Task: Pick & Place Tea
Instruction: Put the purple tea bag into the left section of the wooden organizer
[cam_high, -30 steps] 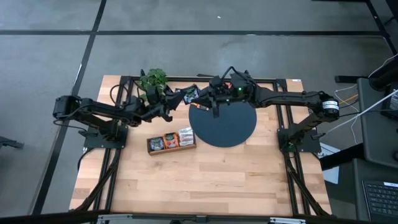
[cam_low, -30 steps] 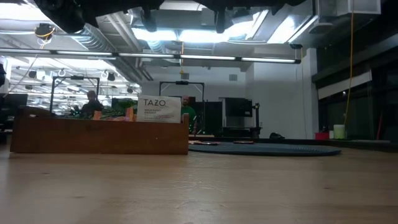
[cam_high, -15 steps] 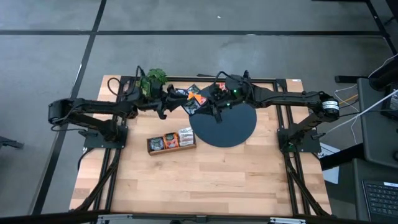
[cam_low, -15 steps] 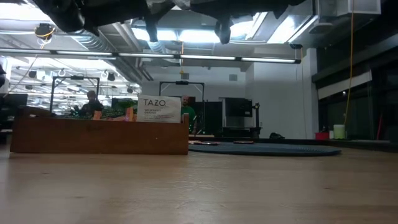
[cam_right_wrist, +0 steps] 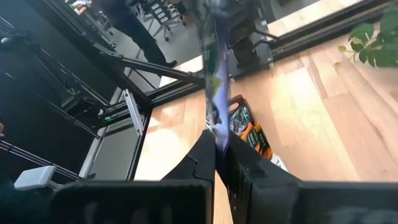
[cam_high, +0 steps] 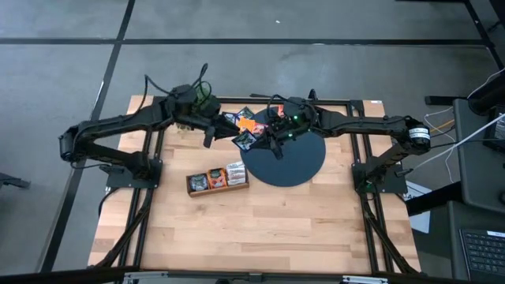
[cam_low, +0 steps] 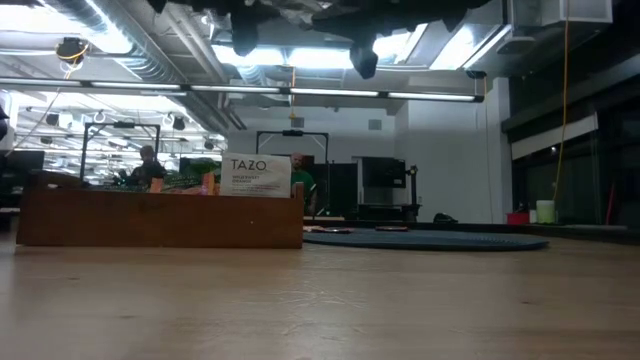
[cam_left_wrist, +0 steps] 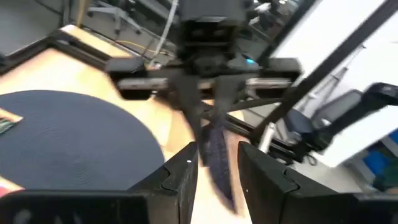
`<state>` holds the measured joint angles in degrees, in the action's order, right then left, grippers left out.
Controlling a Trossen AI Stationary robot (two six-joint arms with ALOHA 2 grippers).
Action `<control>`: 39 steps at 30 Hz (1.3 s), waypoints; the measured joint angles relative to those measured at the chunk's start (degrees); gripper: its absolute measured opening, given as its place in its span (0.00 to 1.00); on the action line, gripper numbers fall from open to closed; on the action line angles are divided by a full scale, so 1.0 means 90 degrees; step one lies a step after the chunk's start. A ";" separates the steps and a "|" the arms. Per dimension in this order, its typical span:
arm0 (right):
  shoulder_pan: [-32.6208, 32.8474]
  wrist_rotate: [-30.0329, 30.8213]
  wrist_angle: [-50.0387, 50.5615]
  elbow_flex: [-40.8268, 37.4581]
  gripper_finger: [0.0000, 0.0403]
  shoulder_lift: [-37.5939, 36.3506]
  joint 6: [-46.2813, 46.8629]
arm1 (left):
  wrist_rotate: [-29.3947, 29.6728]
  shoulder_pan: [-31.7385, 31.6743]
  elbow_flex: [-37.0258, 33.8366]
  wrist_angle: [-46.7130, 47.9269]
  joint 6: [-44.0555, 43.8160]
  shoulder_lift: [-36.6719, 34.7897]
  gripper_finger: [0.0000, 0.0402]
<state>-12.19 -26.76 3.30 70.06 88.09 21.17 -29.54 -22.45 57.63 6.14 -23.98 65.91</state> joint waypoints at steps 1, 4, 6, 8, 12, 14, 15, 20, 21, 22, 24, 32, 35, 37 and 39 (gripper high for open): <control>0.0000 0.0005 0.0053 0.0000 0.04 0.0000 0.0000 | -0.0100 -0.0022 0.0102 0.0087 0.0015 0.0011 0.27; 0.0000 0.0016 0.0291 0.0000 0.04 0.0000 -0.0021 | -0.0267 -0.0116 0.0324 0.0290 -0.0020 0.0015 0.27; -0.0002 0.0072 0.0350 0.0000 0.04 0.0000 -0.0057 | -0.0265 -0.0160 0.0449 0.0499 -0.0024 0.0017 0.27; 0.0000 0.0169 0.0286 0.0000 0.04 0.0000 -0.0064 | -0.0269 -0.0192 0.0514 0.0680 -0.0052 0.0017 0.27; -0.0002 0.0262 0.0031 0.0000 0.04 0.0000 -0.0070 | -0.0272 -0.0139 0.0515 0.1076 -0.0093 0.0072 0.27; -0.0002 0.0359 -0.0012 0.0000 0.04 0.0000 -0.0075 | -0.0276 -0.0118 0.0515 0.1198 -0.0103 0.0120 0.27; -0.0002 0.0383 -0.0023 0.0000 0.04 0.0000 -0.0074 | -0.0282 -0.0104 0.0515 0.1180 -0.0104 0.0149 0.27; -0.0002 0.0661 -0.0079 0.0000 0.04 0.0000 -0.0095 | -0.0286 -0.0040 0.0515 0.1172 -0.0151 0.0234 0.27; -0.0002 0.0673 -0.0077 0.0000 0.04 0.0000 -0.0092 | -0.0300 -0.0035 0.0515 0.1172 -0.0151 0.0234 0.27; -0.0002 0.0675 -0.0077 0.0000 0.04 0.0000 -0.0092 | -0.0310 -0.0030 0.0515 0.1172 -0.0151 0.0236 0.27; 0.0001 0.0680 -0.0078 0.0000 0.04 0.0000 -0.0092 | -0.0298 -0.0031 0.0515 0.1174 -0.0149 0.0236 0.27; 0.0000 0.0654 -0.0101 0.0000 0.04 0.0000 -0.0083 | -0.0196 -0.0031 0.0515 0.1177 -0.0077 0.0236 0.18; 0.0000 0.0636 -0.0109 0.0000 0.04 0.0000 -0.0082 | -0.0182 -0.0031 0.0515 0.1182 0.0056 0.0236 0.09; 0.0000 0.0634 -0.0111 0.0000 0.04 0.0000 -0.0080 | -0.0167 -0.0031 0.0515 0.1184 0.0075 0.0238 0.03; 0.0000 0.0636 -0.0118 0.0000 0.04 0.0000 -0.0078 | -0.0165 -0.0031 0.0515 0.1190 0.0081 0.0238 0.01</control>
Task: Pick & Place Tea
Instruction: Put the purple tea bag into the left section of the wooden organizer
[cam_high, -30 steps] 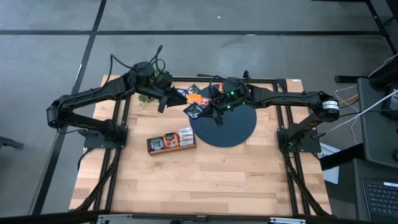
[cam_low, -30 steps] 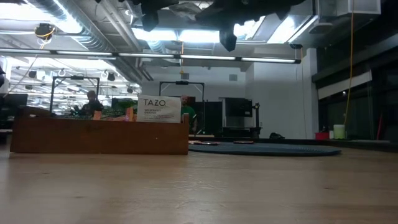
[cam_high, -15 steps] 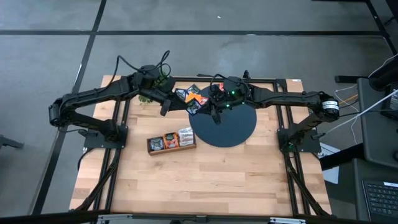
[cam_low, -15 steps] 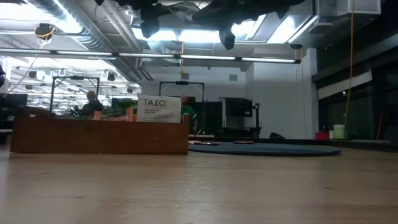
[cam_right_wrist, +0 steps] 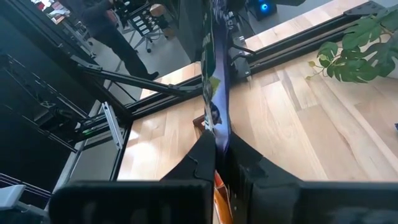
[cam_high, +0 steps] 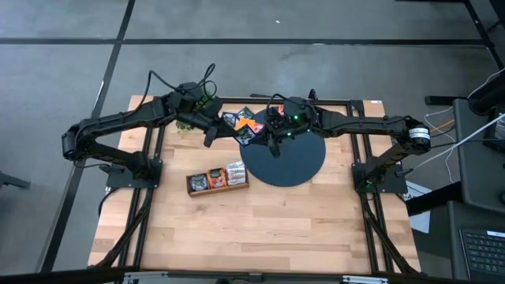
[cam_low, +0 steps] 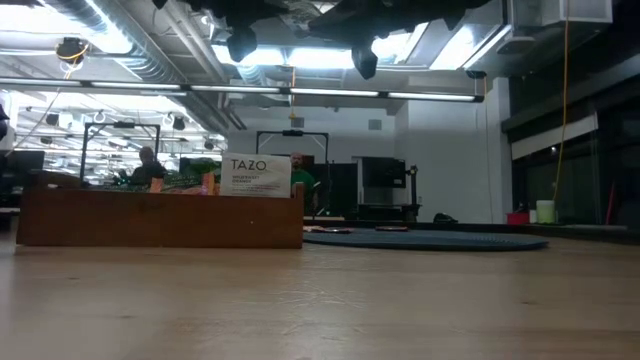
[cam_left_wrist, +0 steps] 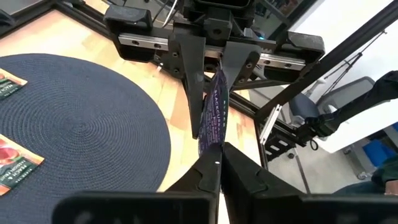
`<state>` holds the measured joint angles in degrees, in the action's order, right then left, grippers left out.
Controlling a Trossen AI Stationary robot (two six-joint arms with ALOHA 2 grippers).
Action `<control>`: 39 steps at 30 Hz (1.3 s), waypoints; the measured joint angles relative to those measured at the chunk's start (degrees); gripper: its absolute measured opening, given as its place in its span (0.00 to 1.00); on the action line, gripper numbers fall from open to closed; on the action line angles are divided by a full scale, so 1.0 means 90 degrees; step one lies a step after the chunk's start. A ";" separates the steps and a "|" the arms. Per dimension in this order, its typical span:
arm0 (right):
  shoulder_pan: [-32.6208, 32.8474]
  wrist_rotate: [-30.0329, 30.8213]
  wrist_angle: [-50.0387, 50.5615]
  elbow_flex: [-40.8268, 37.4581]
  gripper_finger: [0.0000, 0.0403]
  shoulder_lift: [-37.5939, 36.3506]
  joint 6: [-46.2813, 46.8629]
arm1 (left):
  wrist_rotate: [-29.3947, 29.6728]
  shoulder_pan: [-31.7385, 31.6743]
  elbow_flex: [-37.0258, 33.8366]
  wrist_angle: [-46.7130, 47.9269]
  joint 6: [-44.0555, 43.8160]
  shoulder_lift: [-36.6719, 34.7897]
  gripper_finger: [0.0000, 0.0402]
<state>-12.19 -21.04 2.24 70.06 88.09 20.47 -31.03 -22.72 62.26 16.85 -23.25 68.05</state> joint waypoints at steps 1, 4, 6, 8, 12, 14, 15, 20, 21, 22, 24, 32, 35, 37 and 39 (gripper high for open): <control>0.0000 -0.0001 -0.0011 0.0000 0.06 0.0000 -0.0001 | 0.0000 0.0000 0.0000 0.0003 0.0010 0.0000 0.01; 0.0000 0.0000 -0.0029 0.0000 0.15 0.0000 0.0012 | -0.0003 0.0000 0.0000 0.0100 0.0013 0.0000 0.00; -0.0002 -0.0002 0.0002 0.0000 0.23 0.0000 0.0064 | -0.0007 0.0000 -0.0002 0.0366 0.0023 -0.0002 0.01; -0.0002 -0.0059 0.0187 0.0000 0.30 0.0000 0.0201 | -0.0009 0.0002 -0.0002 0.0694 0.0077 -0.0039 0.00; -0.0052 -0.0463 0.0928 0.0000 0.41 -0.0019 0.0355 | -0.0004 0.0081 -0.0002 0.1397 0.0128 -0.0185 0.00; -0.0056 -0.0483 0.1434 0.0000 0.44 -0.0061 0.0324 | -0.0004 0.0198 -0.0004 0.1695 0.0159 -0.0351 0.00; -0.0056 -0.0464 0.1672 0.0000 0.45 -0.0084 0.0290 | 0.0001 0.0276 -0.0002 0.1906 0.0155 -0.0457 0.00; -0.0027 -0.0187 0.2525 0.0000 0.47 -0.0155 0.0163 | 0.0506 0.0955 -0.0002 0.3320 -0.0198 -0.1052 0.00; -0.0001 -0.0093 0.2621 0.0000 0.47 -0.0155 0.0134 | 0.0643 0.1152 -0.0002 0.3599 -0.0332 -0.1162 0.00; 0.0021 -0.0021 0.2699 -0.0002 0.47 -0.0155 0.0082 | 0.0776 0.1364 -0.0008 0.3838 -0.0484 -0.1258 0.00; 0.0075 0.0098 0.2688 -0.0002 0.47 -0.0155 0.0016 | 0.1048 0.1820 -0.0095 0.3993 -0.0851 -0.1462 0.00; 0.0121 0.0405 0.2721 -0.0002 0.47 -0.0155 -0.0022 | 0.2186 0.3196 -0.1018 0.4008 -0.1887 -0.1758 0.00; 0.0125 0.0452 0.2722 -0.0002 0.47 -0.0155 -0.0017 | 0.2513 0.3387 -0.1457 0.3870 -0.1981 -0.1756 0.00; 0.0129 0.0493 0.2720 -0.0002 0.47 -0.0155 -0.0014 | 0.2560 0.3431 -0.1740 0.3749 -0.2029 -0.1756 0.00; 0.0126 0.0536 0.2720 -0.0002 0.47 -0.0155 0.0002 | 0.2570 0.3432 -0.1993 0.3766 -0.2071 -0.1756 0.00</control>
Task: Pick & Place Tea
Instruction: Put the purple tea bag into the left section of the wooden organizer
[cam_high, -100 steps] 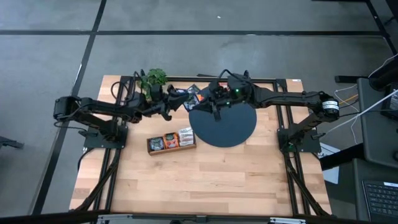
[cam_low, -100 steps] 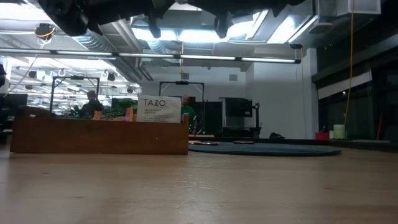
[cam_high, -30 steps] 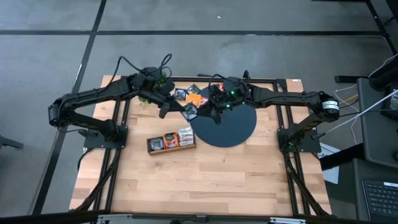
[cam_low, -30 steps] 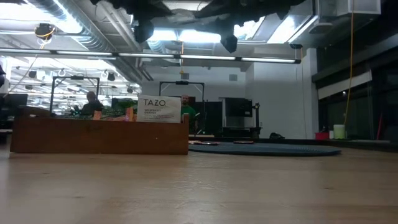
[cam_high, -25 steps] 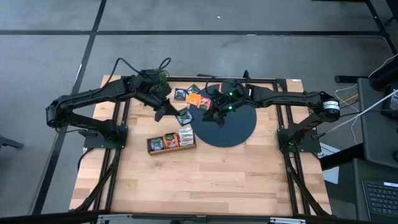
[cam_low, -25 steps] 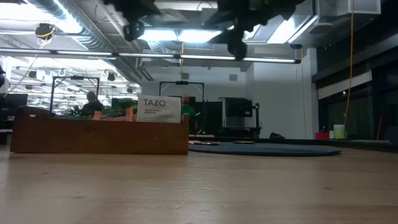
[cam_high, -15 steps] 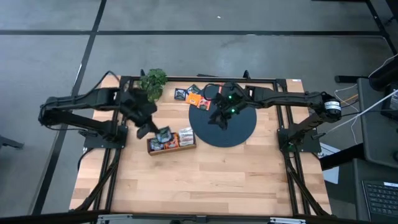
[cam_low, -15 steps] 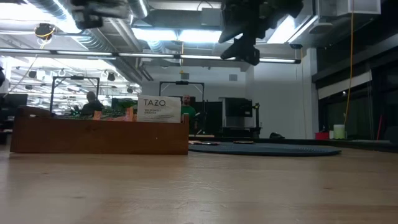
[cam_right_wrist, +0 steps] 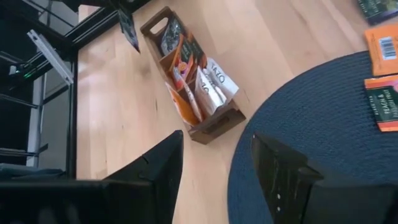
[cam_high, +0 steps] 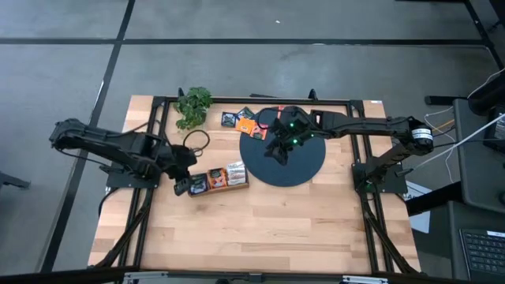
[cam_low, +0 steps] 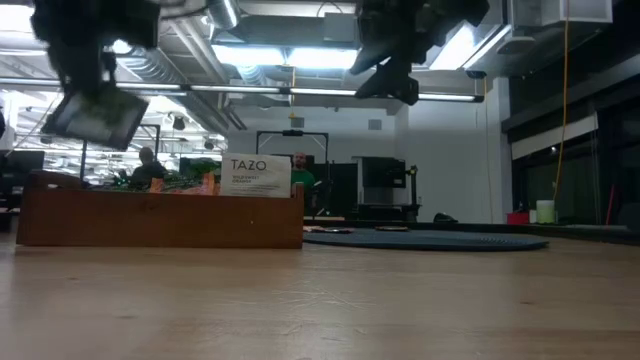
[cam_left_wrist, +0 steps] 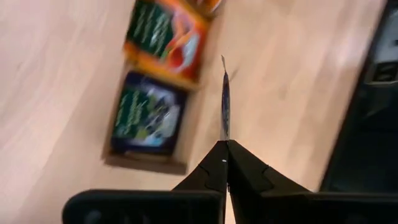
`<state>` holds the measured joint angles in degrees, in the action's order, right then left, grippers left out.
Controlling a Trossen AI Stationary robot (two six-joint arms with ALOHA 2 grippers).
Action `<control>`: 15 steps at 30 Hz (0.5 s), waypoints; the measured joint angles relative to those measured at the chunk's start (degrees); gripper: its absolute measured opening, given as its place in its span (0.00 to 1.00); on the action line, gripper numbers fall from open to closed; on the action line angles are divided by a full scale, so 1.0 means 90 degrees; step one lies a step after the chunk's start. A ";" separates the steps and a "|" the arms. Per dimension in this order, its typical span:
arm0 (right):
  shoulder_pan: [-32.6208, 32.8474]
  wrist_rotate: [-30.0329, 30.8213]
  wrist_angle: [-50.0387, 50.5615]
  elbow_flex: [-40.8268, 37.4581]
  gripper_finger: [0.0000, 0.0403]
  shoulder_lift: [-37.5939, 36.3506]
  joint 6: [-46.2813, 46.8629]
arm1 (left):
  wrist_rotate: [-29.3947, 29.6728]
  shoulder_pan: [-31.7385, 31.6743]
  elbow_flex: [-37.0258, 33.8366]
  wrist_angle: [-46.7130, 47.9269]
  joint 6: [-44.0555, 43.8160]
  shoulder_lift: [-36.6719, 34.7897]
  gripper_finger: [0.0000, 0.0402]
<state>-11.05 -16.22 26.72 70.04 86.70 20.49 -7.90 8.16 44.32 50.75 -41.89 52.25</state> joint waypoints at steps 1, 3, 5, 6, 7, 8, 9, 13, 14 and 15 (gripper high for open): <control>0.0000 0.0021 0.0002 0.0000 0.47 0.0000 0.0017 | 0.0002 0.0000 -0.0126 -0.0019 -0.0029 0.0000 0.00; -0.0002 0.0054 0.0000 0.0000 0.47 0.0000 0.0022 | 0.0058 0.0000 -0.0332 -0.0027 -0.0050 0.0002 0.00; -0.0002 0.0108 0.0000 0.0000 0.47 0.0000 0.0036 | 0.0236 0.0000 -0.0465 -0.0057 -0.0048 0.0000 0.00; -0.0002 0.0145 0.0000 0.0000 0.47 0.0000 0.0060 | 0.0358 0.0000 -0.0526 -0.0071 -0.0048 0.0002 0.00; -0.0002 0.0176 0.0000 0.0000 0.47 0.0000 0.0092 | 0.0468 0.0000 -0.0575 -0.0101 -0.0041 0.0002 0.00; -0.0002 0.0178 0.0000 0.0000 0.47 0.0000 0.0126 | 0.0554 0.0000 -0.0607 -0.0145 0.0002 0.0002 0.00; -0.0002 0.0178 -0.0001 0.0000 0.47 0.0000 0.0154 | 0.0611 0.0000 -0.0618 -0.0178 0.0048 0.0002 0.00; -0.0002 0.0183 -0.0004 0.0000 0.47 0.0000 0.0168 | 0.0913 0.0000 -0.0623 -0.0193 0.0217 0.0002 0.00; -0.0002 0.0183 -0.0005 0.0000 0.47 0.0000 0.0168 | 0.0958 0.0000 -0.0623 -0.0190 0.0222 0.0002 0.00; -0.0002 0.0183 -0.0007 0.0000 0.47 0.0000 0.0168 | 0.0994 0.0000 -0.0623 -0.0188 0.0224 0.0002 0.00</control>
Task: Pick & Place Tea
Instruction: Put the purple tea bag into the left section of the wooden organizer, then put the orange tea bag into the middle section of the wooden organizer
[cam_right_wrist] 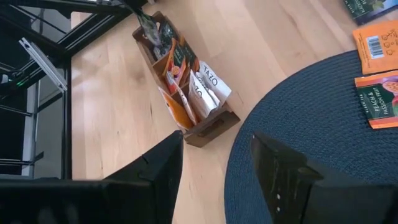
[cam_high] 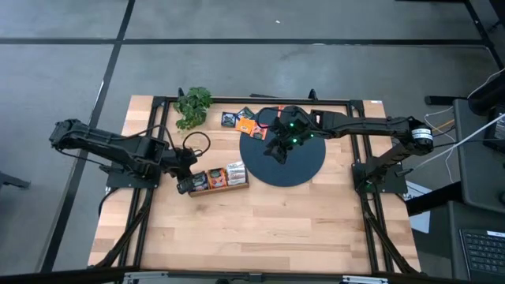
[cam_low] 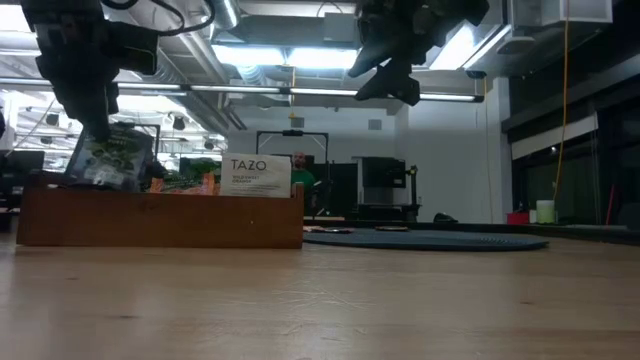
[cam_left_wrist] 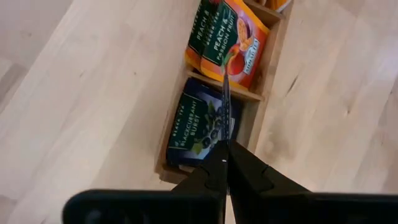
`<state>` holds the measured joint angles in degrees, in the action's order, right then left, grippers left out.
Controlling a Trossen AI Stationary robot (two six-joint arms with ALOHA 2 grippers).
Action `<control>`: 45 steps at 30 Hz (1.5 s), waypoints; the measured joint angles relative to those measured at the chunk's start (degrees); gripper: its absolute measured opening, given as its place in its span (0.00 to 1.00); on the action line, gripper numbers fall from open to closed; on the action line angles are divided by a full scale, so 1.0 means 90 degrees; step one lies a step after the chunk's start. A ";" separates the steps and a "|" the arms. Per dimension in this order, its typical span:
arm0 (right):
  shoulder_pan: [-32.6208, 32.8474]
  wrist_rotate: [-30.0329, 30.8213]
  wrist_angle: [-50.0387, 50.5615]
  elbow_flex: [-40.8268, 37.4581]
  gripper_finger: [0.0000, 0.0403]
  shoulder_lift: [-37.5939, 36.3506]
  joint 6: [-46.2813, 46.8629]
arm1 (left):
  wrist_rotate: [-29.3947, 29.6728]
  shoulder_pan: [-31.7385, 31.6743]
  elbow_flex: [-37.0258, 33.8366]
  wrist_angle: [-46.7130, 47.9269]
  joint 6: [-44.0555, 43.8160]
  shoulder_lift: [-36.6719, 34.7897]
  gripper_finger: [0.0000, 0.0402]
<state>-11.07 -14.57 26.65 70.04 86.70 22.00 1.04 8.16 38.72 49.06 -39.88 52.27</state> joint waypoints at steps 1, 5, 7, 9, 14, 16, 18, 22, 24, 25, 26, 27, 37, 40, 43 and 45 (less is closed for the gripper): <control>0.0000 0.0001 -0.0003 0.0000 0.47 0.0000 0.0000 | 0.0019 0.0000 0.0000 0.0000 0.0005 0.0000 0.00; 0.0000 0.0066 -0.0031 0.0000 0.47 0.0000 -0.0003 | 0.0081 0.0000 -0.0005 -0.0005 0.0123 0.0124 0.00; 0.0000 0.0151 -0.0032 0.0000 0.47 0.0000 0.0000 | 0.0040 0.0000 -0.0005 -0.0011 0.0223 0.0257 0.00; 0.0000 0.0165 -0.0039 0.0000 0.47 0.0000 0.0000 | 0.0012 0.0000 -0.0005 -0.0003 0.0235 0.0398 0.00; 0.0000 0.0178 -0.0073 0.0000 0.47 0.0000 0.0000 | -0.0054 0.0000 -0.0005 -0.0005 0.0225 0.0695 0.00; 0.0000 0.0177 -0.0073 0.0000 0.47 0.0000 0.0004 | -0.0119 0.0000 -0.0005 -0.0007 0.0182 0.0797 0.00; 0.0000 0.0178 -0.0073 0.0000 0.47 0.0000 0.0022 | -0.0198 0.0000 -0.0005 -0.0007 0.0179 0.0863 0.00; 0.0000 0.0287 -0.0075 0.0000 0.47 0.0000 0.0017 | -0.0408 0.0000 -0.0005 -0.0005 0.0181 0.0897 0.01; 0.0000 0.0328 -0.0077 0.0000 0.47 0.0000 0.0015 | -0.0414 0.0000 -0.0005 0.0002 0.0170 0.0870 0.03; -0.0004 0.0330 -0.0080 0.0000 0.47 0.0000 0.0016 | -0.0423 0.0000 -0.0005 -0.0003 0.0156 0.0835 0.05; -0.0015 0.0330 -0.0080 0.0000 0.47 0.0000 0.0017 | -0.0444 -0.0002 -0.0005 -0.0005 0.0115 0.0810 0.07; -0.0019 0.0330 -0.0080 0.0000 0.47 0.0000 0.0016 | -0.0457 -0.0002 -0.0005 -0.0002 0.0059 0.0791 0.09; -0.0056 0.0502 -0.0078 0.0000 0.47 0.0000 -0.0096 | -0.0682 -0.0070 0.0016 0.0191 -0.0305 0.0334 0.35; -0.0063 0.0512 -0.0075 0.0000 0.47 0.0000 -0.0150 | -0.0681 -0.0184 0.0245 0.0542 -0.0342 0.0211 0.37; -0.0096 0.0508 -0.0042 0.0000 0.47 0.0000 -0.0167 | -0.0594 -0.0359 0.0586 0.0824 -0.0335 0.0097 0.38; -0.0150 0.0505 0.0060 0.0000 0.47 0.0000 -0.0203 | -0.0353 -0.0495 0.0832 0.0849 -0.0227 0.0032 0.38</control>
<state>-12.42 -10.02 27.20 70.04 86.70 20.17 -2.14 3.71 46.21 56.69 -41.92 52.56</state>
